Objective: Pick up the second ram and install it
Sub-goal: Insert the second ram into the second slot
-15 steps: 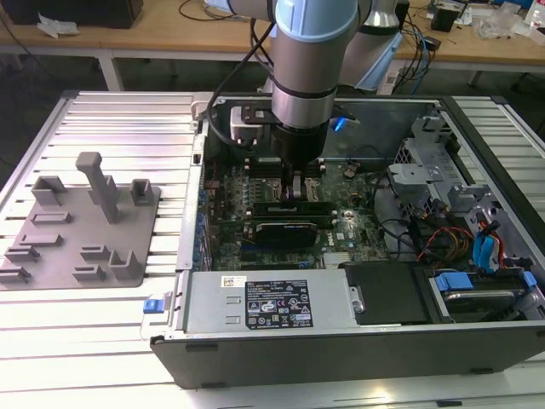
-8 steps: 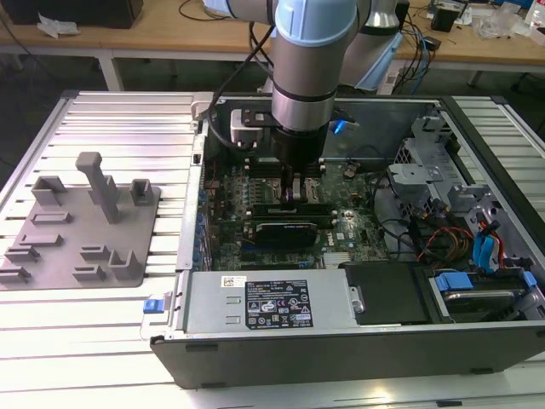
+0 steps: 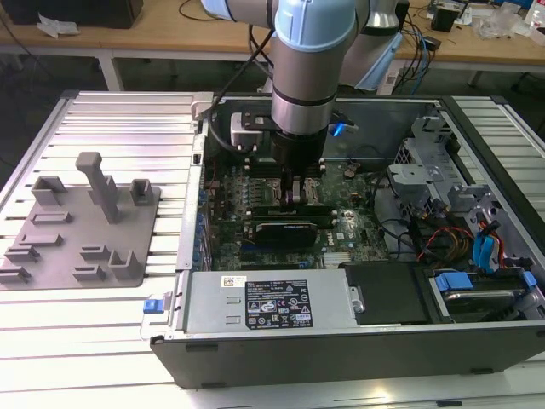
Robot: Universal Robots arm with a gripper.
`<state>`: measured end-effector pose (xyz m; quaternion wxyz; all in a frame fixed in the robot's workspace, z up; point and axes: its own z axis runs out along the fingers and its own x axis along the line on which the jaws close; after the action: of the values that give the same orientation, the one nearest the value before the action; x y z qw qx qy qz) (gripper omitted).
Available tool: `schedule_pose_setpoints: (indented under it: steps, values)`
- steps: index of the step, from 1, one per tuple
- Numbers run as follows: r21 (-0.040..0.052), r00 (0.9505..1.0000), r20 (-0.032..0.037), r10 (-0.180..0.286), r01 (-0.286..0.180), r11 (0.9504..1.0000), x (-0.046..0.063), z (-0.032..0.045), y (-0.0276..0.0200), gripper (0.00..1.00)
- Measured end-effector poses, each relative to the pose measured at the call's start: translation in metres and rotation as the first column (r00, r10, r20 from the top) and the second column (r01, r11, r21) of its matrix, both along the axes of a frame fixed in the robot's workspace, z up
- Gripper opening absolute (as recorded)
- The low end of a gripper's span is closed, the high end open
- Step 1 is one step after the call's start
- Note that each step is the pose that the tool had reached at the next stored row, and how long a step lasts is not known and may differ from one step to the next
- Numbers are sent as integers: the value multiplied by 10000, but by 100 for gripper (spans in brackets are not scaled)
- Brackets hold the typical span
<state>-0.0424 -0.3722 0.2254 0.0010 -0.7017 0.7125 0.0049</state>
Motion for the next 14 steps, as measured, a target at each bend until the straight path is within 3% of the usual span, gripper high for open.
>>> schedule_pose_setpoints:
  steps: [10, 11, 13, 14]
  values:
    - [16, 10000, 8, -1, 1, 10000, 1, -24, 2, 10]
    - [2, 10000, 0, -1, 1, 10000, 0, -19, 0, 16]
    - [1, 10000, 0, -1, 1, 10000, 0, -16, 0, 16]
    - [-1, 10000, -1, -1, 1, 10000, 0, 31, 0, 16]
